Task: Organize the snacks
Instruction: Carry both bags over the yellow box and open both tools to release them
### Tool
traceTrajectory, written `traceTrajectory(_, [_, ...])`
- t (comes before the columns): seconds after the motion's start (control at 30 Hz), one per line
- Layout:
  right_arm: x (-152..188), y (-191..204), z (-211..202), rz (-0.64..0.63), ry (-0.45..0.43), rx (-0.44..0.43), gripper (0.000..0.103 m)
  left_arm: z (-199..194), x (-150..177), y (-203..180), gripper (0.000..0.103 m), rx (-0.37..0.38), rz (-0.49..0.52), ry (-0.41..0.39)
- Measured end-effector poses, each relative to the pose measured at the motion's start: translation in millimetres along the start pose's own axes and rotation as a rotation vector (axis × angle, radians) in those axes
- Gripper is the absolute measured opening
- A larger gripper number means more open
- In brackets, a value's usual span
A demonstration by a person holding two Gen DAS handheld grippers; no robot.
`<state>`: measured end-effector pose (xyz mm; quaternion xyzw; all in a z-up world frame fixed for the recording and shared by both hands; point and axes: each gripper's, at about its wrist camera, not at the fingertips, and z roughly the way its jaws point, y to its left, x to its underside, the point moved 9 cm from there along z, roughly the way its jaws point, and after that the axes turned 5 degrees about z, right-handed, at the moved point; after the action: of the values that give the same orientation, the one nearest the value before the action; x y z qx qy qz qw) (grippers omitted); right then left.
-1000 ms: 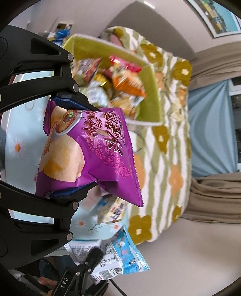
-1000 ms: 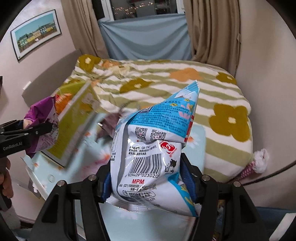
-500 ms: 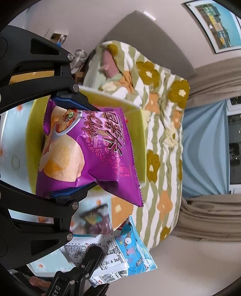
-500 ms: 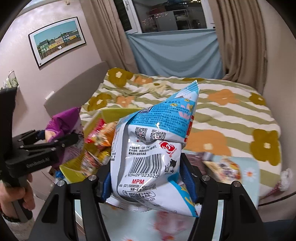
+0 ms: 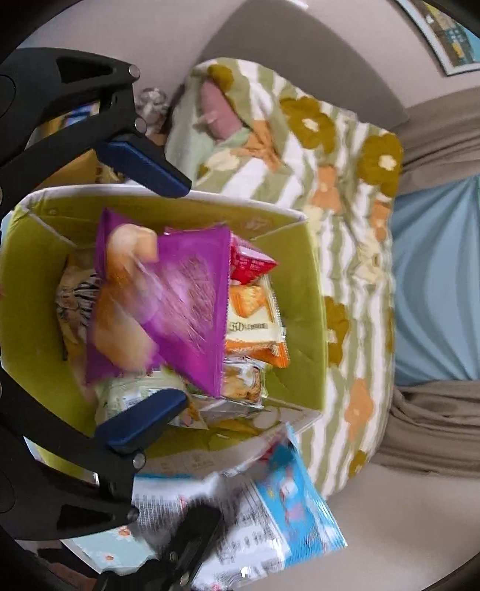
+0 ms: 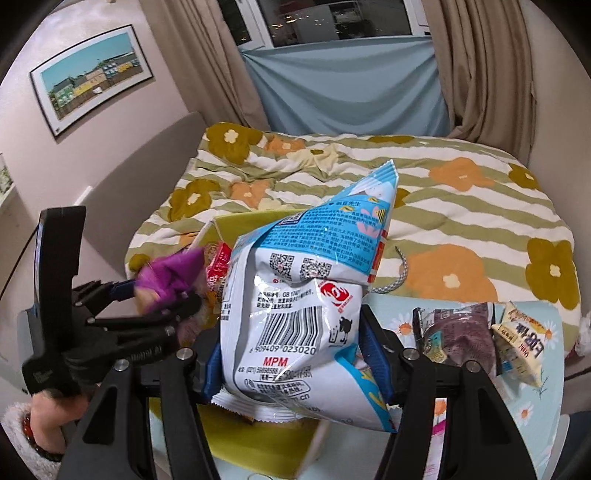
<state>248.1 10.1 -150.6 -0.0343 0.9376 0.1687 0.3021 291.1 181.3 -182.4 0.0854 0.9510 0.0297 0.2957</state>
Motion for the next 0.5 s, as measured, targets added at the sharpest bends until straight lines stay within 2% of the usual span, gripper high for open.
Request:
traceTrajectory(0.17, [4,3,7,-0.006,0.026,0.033,0.059,-10,6,1,0.103,0.049,-0.025,-0.007])
traceTrajectory(0.5, [-17,1,29,-0.022,0.021,0.058,0.059,-26,11,18,0.103,-0.003,-0.100,-0.019])
